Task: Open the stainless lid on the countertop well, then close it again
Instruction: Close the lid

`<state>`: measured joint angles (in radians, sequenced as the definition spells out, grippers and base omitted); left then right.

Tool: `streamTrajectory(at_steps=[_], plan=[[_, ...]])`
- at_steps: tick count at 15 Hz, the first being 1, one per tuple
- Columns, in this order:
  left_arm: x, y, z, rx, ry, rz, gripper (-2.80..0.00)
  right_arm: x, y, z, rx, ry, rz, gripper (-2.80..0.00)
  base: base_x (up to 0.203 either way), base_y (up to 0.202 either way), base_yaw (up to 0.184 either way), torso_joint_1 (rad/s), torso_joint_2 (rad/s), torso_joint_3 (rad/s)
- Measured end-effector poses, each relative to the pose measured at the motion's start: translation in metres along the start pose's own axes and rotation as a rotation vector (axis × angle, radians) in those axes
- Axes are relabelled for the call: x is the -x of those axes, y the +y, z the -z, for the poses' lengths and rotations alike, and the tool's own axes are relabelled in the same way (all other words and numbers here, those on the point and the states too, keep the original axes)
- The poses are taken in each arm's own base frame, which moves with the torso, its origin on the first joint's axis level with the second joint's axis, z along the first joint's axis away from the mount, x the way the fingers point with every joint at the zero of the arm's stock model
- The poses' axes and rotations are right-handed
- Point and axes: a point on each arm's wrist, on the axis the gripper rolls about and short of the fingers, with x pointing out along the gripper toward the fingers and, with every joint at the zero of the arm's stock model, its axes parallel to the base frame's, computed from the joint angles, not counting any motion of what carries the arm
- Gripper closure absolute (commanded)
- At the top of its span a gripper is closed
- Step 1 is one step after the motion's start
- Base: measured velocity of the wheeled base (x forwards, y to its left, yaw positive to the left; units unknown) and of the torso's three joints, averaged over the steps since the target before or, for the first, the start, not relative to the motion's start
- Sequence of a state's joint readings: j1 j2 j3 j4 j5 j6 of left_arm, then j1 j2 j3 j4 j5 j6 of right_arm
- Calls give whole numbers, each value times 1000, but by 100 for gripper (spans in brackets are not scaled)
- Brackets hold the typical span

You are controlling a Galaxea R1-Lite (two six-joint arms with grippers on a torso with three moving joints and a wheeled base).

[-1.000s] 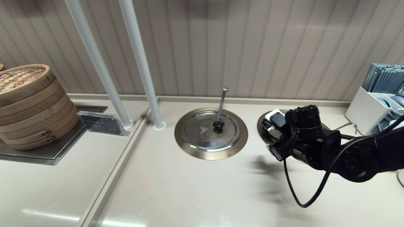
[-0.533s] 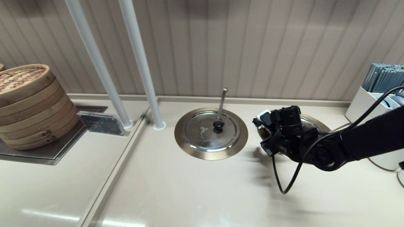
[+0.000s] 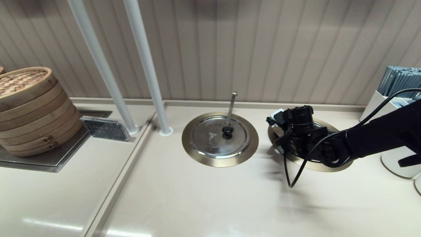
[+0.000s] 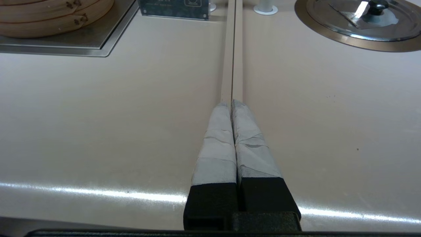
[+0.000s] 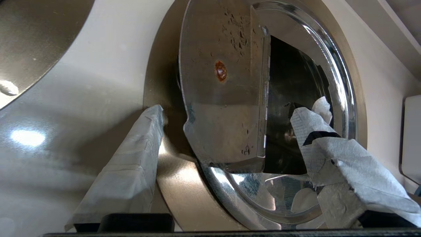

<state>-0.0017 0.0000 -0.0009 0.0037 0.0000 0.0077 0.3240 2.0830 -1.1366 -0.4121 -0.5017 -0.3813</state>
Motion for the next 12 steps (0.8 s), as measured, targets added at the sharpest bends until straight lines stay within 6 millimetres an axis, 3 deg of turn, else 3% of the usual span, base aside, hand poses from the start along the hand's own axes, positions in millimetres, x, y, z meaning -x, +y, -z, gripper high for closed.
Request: streamTrajectory(at_steps=[4, 12], plan=[[0, 0, 0, 0, 0, 0, 0, -4, -16, -1, -24, -2, 35, -280, 0, 0, 0, 0, 0, 0], [0, 0, 0, 0, 0, 0, 0, 8, -62, -10, -89, -41, 124, -280, 0, 0, 0, 0, 0, 0]])
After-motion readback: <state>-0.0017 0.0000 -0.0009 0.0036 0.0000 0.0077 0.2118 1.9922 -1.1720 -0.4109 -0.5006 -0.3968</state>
